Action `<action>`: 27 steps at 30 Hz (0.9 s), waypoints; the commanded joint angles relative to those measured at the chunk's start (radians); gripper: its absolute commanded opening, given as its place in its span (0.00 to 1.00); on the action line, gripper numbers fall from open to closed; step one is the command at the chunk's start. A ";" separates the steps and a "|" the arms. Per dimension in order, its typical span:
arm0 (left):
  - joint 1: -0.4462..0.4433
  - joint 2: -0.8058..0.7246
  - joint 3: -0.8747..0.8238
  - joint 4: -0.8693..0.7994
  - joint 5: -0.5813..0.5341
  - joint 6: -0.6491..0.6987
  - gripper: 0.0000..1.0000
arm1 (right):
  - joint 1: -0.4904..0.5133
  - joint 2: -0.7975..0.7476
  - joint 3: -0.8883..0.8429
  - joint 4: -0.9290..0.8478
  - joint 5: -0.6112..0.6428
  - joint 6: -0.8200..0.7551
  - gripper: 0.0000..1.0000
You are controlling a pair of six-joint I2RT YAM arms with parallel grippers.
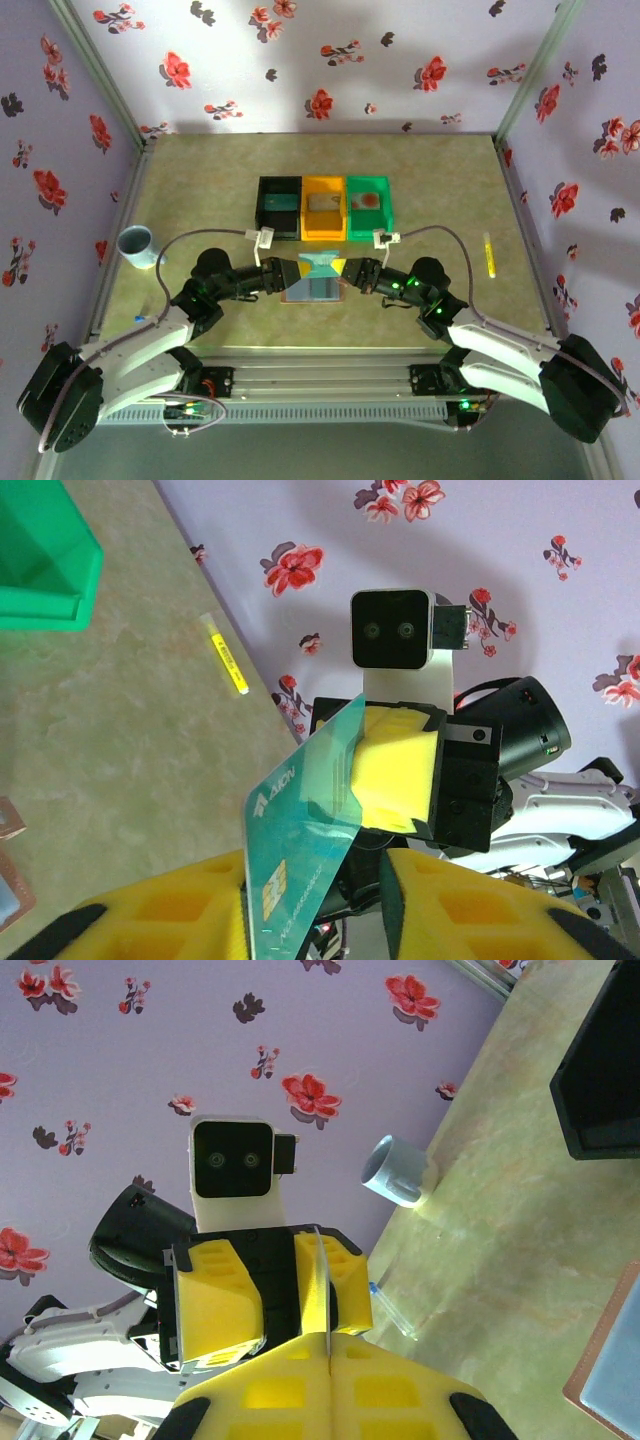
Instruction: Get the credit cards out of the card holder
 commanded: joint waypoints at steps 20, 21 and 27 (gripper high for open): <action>-0.010 0.000 -0.014 0.057 0.002 -0.003 0.03 | 0.016 -0.008 0.024 -0.004 0.004 -0.044 0.00; -0.009 -0.002 -0.014 0.053 0.002 0.000 0.00 | 0.016 -0.010 0.024 -0.008 0.008 -0.046 0.00; -0.009 -0.005 -0.007 0.020 -0.004 0.009 0.00 | 0.016 -0.032 0.025 -0.053 0.024 -0.065 0.08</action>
